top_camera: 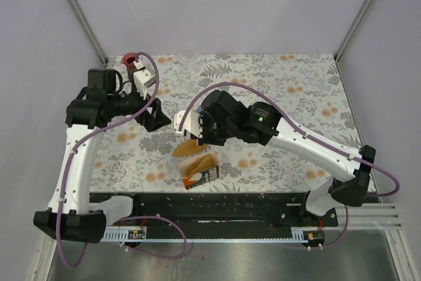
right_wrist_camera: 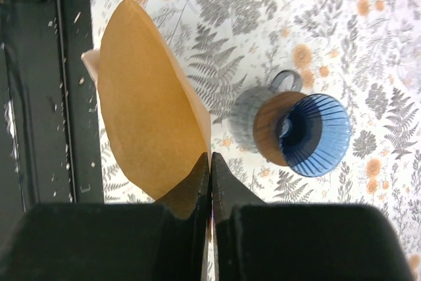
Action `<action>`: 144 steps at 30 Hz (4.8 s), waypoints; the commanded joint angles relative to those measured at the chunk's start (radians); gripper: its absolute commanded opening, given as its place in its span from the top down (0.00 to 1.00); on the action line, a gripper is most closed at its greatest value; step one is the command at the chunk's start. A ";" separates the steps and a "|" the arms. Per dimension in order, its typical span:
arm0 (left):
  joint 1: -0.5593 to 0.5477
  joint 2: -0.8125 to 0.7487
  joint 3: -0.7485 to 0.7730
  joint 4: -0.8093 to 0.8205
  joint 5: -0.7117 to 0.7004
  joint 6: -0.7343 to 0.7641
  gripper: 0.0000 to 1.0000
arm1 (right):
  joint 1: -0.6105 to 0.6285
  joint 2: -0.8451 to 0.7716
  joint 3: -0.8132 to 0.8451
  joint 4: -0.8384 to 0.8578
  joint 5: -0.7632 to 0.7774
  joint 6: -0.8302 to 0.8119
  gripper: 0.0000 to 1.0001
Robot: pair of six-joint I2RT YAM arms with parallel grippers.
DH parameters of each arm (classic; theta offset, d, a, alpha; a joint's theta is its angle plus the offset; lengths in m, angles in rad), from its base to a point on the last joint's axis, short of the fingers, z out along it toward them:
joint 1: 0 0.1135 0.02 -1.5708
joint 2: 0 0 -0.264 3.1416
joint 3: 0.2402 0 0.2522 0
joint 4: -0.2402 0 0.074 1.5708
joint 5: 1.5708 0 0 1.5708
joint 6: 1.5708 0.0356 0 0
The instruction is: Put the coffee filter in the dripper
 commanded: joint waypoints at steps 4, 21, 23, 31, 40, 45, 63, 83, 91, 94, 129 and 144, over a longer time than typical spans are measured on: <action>-0.027 -0.057 0.086 -0.037 0.183 0.029 0.01 | -0.043 -0.012 0.039 0.158 -0.024 0.107 1.00; -0.247 -0.022 0.037 0.087 -0.107 -0.044 0.41 | -0.108 -0.024 0.034 0.227 -0.124 0.132 1.00; -0.256 -0.008 0.044 0.091 -0.115 -0.050 0.53 | -0.124 -0.018 0.033 0.233 -0.128 0.142 1.00; -0.267 0.074 0.095 0.212 -0.254 -0.238 1.00 | -0.260 -0.016 -0.015 0.344 -0.087 0.263 0.54; -0.299 0.261 0.156 0.390 -0.426 -0.507 1.00 | -0.408 -0.082 -0.112 0.486 0.042 0.483 0.22; -0.325 0.295 0.144 0.475 -0.492 -0.616 1.00 | -0.438 -0.090 -0.158 0.516 0.066 0.576 0.19; -0.451 0.314 0.032 0.547 -0.681 -0.755 1.00 | -0.438 0.007 -0.144 0.600 0.092 0.848 0.17; -0.489 0.271 -0.045 0.570 -0.736 -0.729 1.00 | -0.438 0.099 -0.191 0.594 0.065 0.928 0.39; -0.485 0.269 -0.089 0.571 -0.735 -0.726 1.00 | -0.438 0.068 -0.259 0.574 0.082 0.908 0.56; -0.474 0.269 -0.092 0.573 -0.736 -0.726 1.00 | -0.440 0.062 -0.265 0.554 0.092 0.896 0.60; -0.465 0.306 -0.121 0.621 -0.661 -0.688 1.00 | -0.438 0.094 -0.129 0.594 -0.165 0.750 0.76; -0.439 0.288 -0.094 0.601 -0.666 -0.683 0.72 | -0.437 0.223 -0.106 0.430 -0.128 0.715 1.00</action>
